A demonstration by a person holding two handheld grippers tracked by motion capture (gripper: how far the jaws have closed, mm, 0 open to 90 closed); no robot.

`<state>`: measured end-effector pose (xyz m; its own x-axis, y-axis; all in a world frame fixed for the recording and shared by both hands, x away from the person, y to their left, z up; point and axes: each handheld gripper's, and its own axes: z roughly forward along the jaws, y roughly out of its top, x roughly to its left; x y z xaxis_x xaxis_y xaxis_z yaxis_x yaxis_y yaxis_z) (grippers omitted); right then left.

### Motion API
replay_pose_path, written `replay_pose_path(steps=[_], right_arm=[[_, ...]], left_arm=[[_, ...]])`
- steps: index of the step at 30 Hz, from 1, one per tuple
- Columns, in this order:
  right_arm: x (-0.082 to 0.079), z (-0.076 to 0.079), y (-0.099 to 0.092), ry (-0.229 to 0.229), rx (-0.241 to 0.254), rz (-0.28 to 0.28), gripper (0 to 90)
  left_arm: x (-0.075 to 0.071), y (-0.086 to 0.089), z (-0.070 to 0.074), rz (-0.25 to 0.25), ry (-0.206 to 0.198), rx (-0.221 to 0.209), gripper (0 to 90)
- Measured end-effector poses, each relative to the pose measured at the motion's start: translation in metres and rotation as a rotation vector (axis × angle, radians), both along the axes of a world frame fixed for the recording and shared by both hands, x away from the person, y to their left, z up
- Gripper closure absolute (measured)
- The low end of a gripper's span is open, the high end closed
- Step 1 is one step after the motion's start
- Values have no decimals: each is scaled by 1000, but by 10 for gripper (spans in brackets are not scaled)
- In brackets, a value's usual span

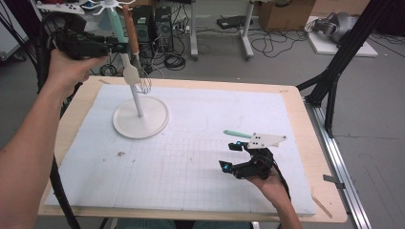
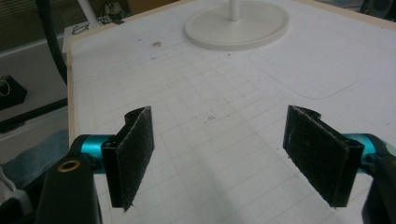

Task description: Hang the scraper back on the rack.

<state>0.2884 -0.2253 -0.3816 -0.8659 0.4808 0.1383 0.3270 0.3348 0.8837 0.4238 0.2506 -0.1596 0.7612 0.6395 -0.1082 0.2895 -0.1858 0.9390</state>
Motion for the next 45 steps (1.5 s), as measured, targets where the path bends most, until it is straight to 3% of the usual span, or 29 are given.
replay_pose_path(steps=[11,17,39,45], right_arm=[[0,1,-4,-7,6,-16,231],[-1,2,-6,-21,12,-32,227],[2,2,-10,-6,22,-50,213],[1,3,-10,-23,16,-54,212]], left_arm=[[-12,7,-4,28,-10,20,491],[-22,15,-7,41,-17,11,459],[-50,19,-26,14,-26,19,361],[-56,17,-30,7,-28,29,336]])
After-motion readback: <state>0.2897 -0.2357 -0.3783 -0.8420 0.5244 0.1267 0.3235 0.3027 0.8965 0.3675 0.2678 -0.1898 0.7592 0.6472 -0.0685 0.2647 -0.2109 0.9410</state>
